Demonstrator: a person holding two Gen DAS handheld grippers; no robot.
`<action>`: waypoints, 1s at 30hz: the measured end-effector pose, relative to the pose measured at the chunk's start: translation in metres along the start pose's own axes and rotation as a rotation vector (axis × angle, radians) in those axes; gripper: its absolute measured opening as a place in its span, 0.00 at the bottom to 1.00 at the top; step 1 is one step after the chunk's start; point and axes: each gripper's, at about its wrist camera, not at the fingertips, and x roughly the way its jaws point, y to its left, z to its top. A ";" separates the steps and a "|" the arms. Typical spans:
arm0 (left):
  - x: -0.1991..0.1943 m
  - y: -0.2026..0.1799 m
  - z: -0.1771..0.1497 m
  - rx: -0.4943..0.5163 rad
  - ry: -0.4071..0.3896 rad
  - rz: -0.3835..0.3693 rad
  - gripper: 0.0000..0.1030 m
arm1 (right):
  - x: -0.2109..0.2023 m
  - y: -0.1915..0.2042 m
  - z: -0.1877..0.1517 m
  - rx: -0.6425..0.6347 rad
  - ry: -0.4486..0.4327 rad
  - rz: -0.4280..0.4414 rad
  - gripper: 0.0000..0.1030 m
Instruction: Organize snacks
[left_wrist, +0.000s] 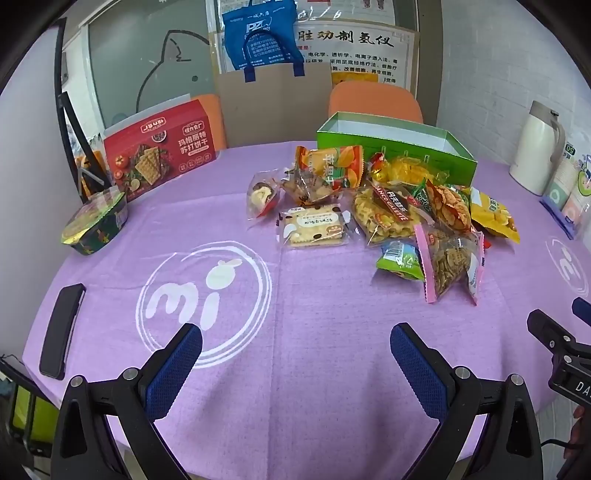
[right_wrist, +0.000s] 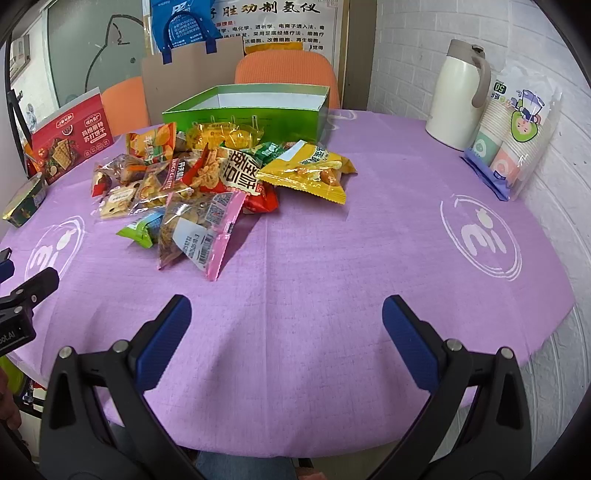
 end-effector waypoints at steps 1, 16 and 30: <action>0.001 0.000 0.000 -0.001 0.001 0.000 1.00 | 0.001 0.000 0.001 0.001 0.002 0.000 1.00; 0.005 -0.002 0.001 -0.004 0.008 0.001 1.00 | 0.006 0.001 0.001 0.007 0.012 0.002 1.00; 0.003 -0.001 0.000 -0.007 0.002 -0.001 1.00 | 0.006 0.003 0.001 0.004 0.013 0.002 1.00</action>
